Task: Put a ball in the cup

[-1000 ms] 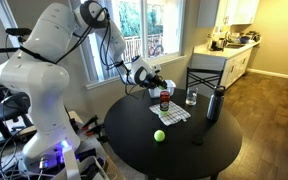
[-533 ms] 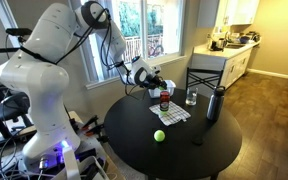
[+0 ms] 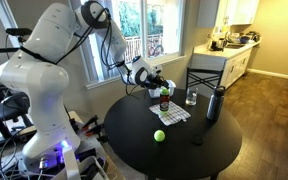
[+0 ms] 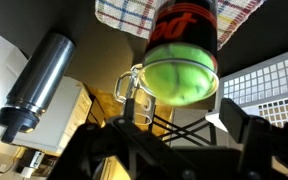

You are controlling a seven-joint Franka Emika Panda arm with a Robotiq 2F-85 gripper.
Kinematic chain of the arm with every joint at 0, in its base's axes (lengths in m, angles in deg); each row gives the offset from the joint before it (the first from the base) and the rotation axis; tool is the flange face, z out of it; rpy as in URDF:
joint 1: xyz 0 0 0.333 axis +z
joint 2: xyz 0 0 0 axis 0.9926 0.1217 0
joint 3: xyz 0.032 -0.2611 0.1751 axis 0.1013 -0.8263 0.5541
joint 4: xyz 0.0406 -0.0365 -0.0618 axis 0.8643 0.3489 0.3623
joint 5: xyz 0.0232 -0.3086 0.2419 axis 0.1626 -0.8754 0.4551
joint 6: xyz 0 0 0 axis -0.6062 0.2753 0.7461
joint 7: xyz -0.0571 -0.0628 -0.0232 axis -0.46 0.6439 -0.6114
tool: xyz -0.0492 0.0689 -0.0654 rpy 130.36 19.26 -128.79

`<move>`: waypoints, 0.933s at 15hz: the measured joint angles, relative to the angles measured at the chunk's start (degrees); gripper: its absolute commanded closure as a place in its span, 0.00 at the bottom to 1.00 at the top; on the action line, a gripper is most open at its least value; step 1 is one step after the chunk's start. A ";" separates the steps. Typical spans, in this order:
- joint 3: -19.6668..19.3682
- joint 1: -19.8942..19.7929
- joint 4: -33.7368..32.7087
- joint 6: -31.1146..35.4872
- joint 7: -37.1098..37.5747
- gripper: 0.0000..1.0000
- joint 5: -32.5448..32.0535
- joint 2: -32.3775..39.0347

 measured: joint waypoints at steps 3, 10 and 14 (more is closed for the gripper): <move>-0.47 0.00 0.00 0.04 -0.15 0.00 0.80 0.00; -1.13 0.00 0.00 0.04 -0.16 0.00 1.43 -0.04; -0.90 -0.03 -0.07 0.04 -0.16 0.00 1.91 -0.55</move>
